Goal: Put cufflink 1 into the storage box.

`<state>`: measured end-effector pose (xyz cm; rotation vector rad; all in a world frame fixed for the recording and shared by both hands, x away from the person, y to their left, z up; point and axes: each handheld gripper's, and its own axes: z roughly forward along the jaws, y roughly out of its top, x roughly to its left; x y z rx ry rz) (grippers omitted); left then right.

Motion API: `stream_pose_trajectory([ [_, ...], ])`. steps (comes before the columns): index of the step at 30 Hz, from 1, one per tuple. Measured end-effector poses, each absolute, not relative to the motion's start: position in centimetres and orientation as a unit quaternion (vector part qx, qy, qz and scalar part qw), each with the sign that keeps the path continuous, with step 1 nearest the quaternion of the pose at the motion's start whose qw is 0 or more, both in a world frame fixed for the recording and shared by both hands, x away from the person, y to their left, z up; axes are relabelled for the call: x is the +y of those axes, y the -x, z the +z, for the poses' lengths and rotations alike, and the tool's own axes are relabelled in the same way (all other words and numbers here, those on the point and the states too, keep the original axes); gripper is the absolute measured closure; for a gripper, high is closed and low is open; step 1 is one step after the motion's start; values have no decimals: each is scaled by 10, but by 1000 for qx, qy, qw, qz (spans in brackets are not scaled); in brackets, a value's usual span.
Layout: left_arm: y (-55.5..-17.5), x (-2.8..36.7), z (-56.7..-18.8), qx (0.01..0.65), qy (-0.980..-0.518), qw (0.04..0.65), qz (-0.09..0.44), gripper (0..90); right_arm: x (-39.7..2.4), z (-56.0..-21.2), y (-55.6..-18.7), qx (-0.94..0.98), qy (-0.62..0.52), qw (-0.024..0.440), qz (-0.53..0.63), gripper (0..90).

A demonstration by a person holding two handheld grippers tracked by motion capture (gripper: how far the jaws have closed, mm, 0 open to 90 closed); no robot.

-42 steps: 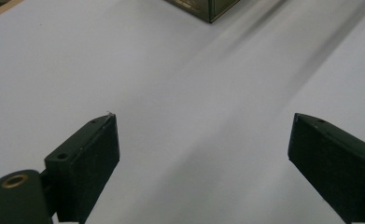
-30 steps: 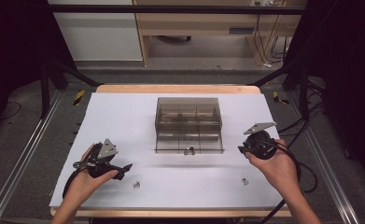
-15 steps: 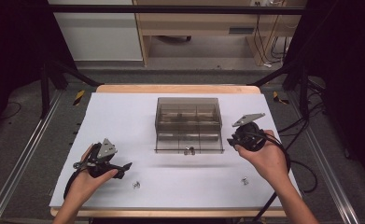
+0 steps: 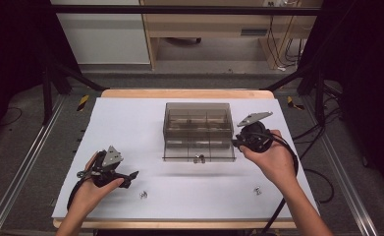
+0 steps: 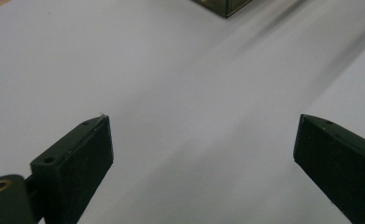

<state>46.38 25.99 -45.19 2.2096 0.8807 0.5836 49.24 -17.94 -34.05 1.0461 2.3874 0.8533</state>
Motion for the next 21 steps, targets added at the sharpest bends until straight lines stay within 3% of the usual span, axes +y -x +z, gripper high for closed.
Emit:
stream_pose_trajectory([
  [21,-464,262,-451,342,-845,343,227,45,-146,-339,-503,870,-342,189,302,732],
])
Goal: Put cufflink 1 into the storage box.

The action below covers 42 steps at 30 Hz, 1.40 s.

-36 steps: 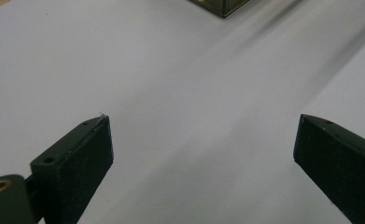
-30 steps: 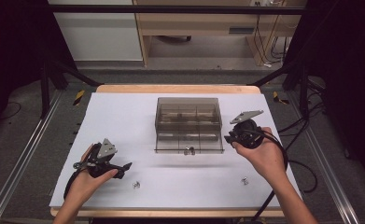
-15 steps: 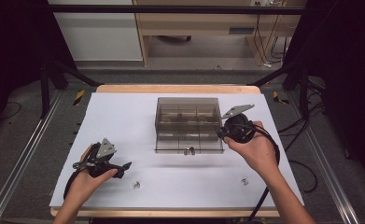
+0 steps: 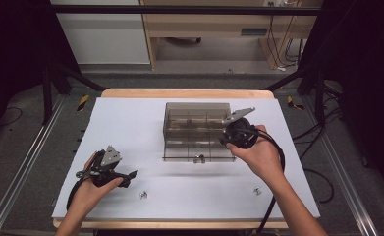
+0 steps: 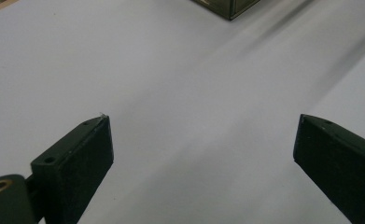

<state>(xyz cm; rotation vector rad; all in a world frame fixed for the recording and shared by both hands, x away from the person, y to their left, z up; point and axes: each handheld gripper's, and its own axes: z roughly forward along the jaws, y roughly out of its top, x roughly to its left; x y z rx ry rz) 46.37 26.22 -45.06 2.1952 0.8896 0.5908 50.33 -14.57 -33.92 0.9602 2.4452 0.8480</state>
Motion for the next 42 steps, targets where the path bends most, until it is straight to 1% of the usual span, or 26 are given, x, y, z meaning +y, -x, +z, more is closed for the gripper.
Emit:
stream_pose_trajectory([
  [42,-464,263,-452,342,-844,346,224,48,-97,-351,-508,897,-296,169,283,732],
])
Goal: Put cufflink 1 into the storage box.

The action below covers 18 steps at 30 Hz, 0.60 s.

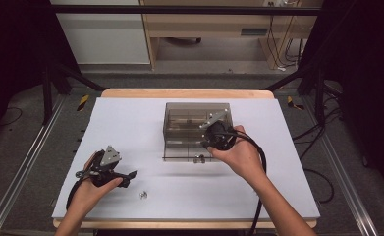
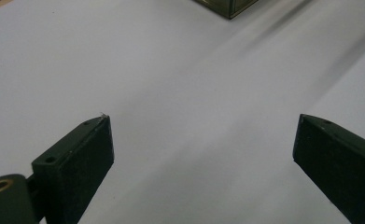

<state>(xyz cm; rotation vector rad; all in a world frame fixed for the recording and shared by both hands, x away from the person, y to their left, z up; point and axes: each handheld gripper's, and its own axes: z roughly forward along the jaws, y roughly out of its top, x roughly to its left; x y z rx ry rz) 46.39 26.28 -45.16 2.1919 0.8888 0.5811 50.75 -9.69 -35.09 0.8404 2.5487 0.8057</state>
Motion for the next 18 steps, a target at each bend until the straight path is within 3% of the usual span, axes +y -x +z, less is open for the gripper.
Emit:
stream_pose_trajectory([
  [18,-463,263,-450,340,-845,345,224,51,-83,-358,-509,906,-283,161,270,732],
])
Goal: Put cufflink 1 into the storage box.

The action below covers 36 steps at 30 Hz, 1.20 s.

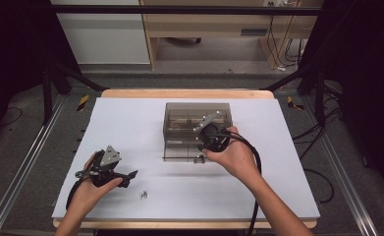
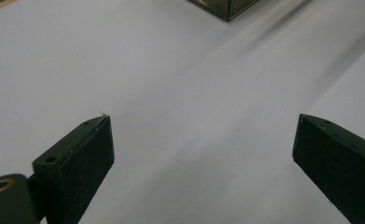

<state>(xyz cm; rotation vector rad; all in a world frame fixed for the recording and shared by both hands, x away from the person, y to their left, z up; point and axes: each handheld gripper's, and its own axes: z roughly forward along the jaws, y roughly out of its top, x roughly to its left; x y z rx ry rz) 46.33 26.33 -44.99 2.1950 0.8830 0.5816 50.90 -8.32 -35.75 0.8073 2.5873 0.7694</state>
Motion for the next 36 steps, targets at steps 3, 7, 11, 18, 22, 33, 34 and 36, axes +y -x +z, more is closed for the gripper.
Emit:
stream_pose_trajectory([
  [3,-463,263,-450,339,-846,346,225,51,-82,-361,-512,910,-282,159,260,732],
  [7,-463,262,-450,339,-846,346,224,51,-81,-365,-517,911,-288,156,252,731],
  [11,-463,262,-450,339,-845,347,225,52,-79,-369,-520,914,-289,152,242,731],
  [18,-462,261,-450,338,-845,348,224,53,-75,-375,-523,918,-285,147,232,727],
  [22,-462,261,-450,337,-845,348,225,53,-75,-374,-523,917,-287,145,237,714],
  [33,-462,257,-442,334,-842,355,231,60,-97,-359,-494,894,-294,164,294,838],
  [34,-462,256,-441,334,-842,356,231,65,-101,-359,-490,890,-298,169,302,847],
  [36,-463,253,-437,329,-843,356,235,71,-107,-360,-483,882,-305,173,313,861],
])
